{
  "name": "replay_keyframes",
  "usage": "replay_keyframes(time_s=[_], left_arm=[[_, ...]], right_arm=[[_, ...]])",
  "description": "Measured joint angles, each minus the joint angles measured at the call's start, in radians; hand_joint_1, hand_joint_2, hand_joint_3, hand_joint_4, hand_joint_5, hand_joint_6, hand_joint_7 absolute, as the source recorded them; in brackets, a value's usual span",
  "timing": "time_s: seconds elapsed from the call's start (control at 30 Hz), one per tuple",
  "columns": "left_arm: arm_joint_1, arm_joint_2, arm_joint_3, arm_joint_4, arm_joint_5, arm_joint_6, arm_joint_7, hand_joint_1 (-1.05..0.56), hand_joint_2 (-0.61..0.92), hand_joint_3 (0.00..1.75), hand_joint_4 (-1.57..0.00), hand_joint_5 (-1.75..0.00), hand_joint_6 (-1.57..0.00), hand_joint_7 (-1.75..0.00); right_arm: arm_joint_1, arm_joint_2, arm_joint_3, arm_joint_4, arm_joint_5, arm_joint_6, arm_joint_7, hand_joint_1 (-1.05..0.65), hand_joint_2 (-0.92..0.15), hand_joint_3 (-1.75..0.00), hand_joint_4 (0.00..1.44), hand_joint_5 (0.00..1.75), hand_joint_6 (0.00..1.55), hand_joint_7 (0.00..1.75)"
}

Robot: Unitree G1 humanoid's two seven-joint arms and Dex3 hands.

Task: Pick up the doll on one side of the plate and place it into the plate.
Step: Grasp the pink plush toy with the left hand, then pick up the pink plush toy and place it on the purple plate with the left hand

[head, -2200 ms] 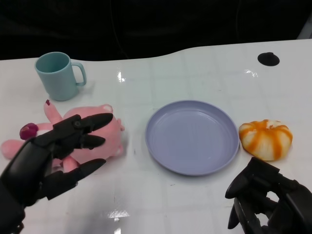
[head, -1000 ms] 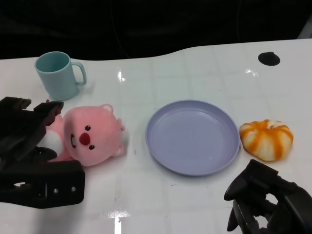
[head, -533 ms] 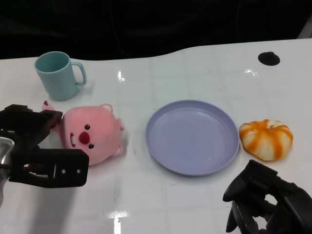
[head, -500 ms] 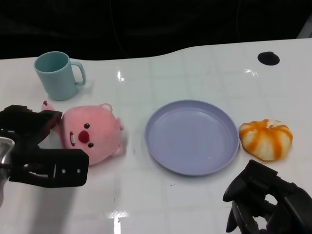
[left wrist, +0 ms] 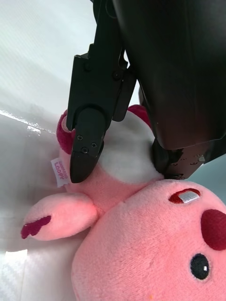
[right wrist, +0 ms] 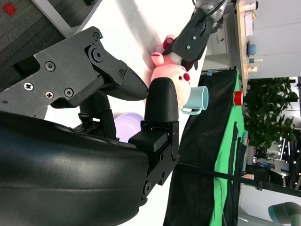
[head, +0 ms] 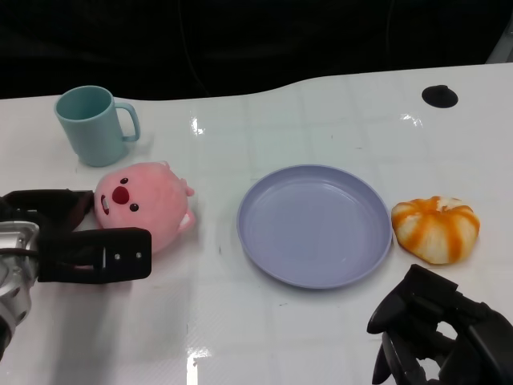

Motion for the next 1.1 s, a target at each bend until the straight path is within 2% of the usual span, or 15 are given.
replay_keyframes(time_s=[0.03, 0.07, 0.1, 0.17, 0.2, 0.3, 0.33, 0.37, 0.5, 0.6, 0.63, 0.7, 0.77, 1.1], left_arm=[[-0.002, 0.000, -0.007, 0.011, 0.000, -0.014, 0.018, -0.31, 0.92, 0.09, -0.63, -0.89, -0.82, -0.10], [-0.004, 0.000, -0.016, 0.024, 0.000, -0.029, 0.039, -0.30, 0.92, 0.15, -0.67, -1.02, -0.94, -0.17], [-0.005, 0.001, -0.021, 0.037, 0.000, -0.046, 0.062, -0.29, 0.92, 0.17, -0.70, -1.07, -1.01, -0.20], [-0.007, 0.000, -0.029, 0.062, -0.001, -0.076, 0.119, -0.27, 0.92, 0.22, -0.72, -1.48, -1.11, -0.28], [-0.008, -0.002, -0.033, 0.075, -0.001, -0.088, 0.149, -0.27, 0.92, 0.26, -0.71, -1.59, -1.06, -0.43], [-0.004, -0.005, -0.033, 0.100, -0.023, -0.117, 0.217, -0.24, 0.92, 0.39, -0.75, -1.73, -0.69, -1.26], [-0.001, -0.005, -0.029, 0.102, -0.033, -0.125, 0.237, -0.24, 0.92, 0.40, -0.76, -1.74, -0.63, -1.42], [0.004, -0.005, -0.024, 0.103, -0.041, -0.131, 0.257, -0.25, 0.92, 0.32, -0.76, -1.74, -0.59, -1.53], [0.036, -0.004, -0.014, 0.089, -0.059, -0.146, 0.337, -0.24, 0.92, 0.24, -0.79, -1.75, -0.54, -1.70], [0.054, -0.004, 0.007, 0.073, -0.084, -0.154, 0.373, -0.22, 0.92, 0.36, -0.84, -1.75, -0.57, -1.74], [0.063, -0.004, 0.020, 0.064, -0.101, -0.157, 0.379, -0.22, 0.90, 0.41, -0.85, -1.75, -0.58, -1.74], [0.077, -0.005, 0.047, 0.046, -0.135, -0.162, 0.381, -0.22, 0.72, 0.77, -0.89, -1.75, -0.65, -1.75], [0.086, -0.006, 0.071, 0.026, -0.161, -0.163, 0.381, -0.22, 0.64, 0.91, -0.90, -1.75, -0.66, -1.75], [0.095, -0.006, 0.127, -0.177, -0.198, -0.131, 0.350, -0.26, 0.59, 0.96, -0.93, -1.75, -0.66, -1.75]], right_arm=[[0.000, 0.000, 0.000, -0.001, 0.000, 0.000, 0.000, -0.25, -0.61, -1.13, 0.62, 1.75, 0.50, 1.54], [0.000, 0.000, 0.000, -0.001, 0.000, 0.000, 0.000, -0.25, -0.61, -1.13, 0.62, 1.75, 0.50, 1.54], [0.001, 0.000, 0.000, -0.001, 0.000, 0.000, 0.001, -0.25, -0.61, -1.13, 0.62, 1.75, 0.50, 1.54], [0.000, 0.000, 0.000, 0.001, 0.000, 0.000, 0.001, -0.25, -0.61, -1.13, 0.62, 1.74, 0.50, 1.54], [0.000, 0.000, 0.000, 0.002, 0.000, 0.000, 0.002, -0.26, -0.61, -1.13, 0.62, 1.74, 0.50, 1.54], [0.001, 0.000, 0.001, 0.006, -0.001, -0.002, 0.002, -0.25, -0.61, -1.13, 0.62, 1.74, 0.50, 1.54], [0.002, 0.000, 0.001, 0.007, -0.002, -0.002, 0.001, -0.25, -0.61, -1.13, 0.62, 1.75, 0.50, 1.54], [0.004, 0.000, 0.004, 0.008, -0.003, -0.002, 0.001, -0.25, -0.61, -1.13, 0.62, 1.75, 0.51, 1.54], [0.017, 0.003, 0.016, 0.007, -0.003, -0.002, -0.004, -0.23, -0.60, -1.17, 0.62, 1.75, 0.50, 1.55], [0.018, 0.004, 0.020, 0.001, -0.004, -0.001, -0.007, -0.24, -0.59, -1.18, 0.62, 1.75, 0.49, 1.55], [0.018, 0.004, 0.022, -0.002, -0.005, 0.000, -0.008, -0.24, -0.59, -1.18, 0.62, 1.75, 0.49, 1.56], [0.017, 0.005, 0.024, -0.007, -0.007, 0.008, -0.015, -0.24, -0.59, -1.18, 0.62, 1.75, 0.49, 1.56], [0.015, 0.006, 0.027, -0.008, -0.007, 0.014, -0.018, -0.24, -0.59, -1.18, 0.62, 1.75, 0.49, 1.56], [-0.018, 0.010, 0.036, 0.024, -0.007, 0.015, -0.021, -0.24, -0.60, -1.16, 0.61, 1.75, 0.48, 1.57]])
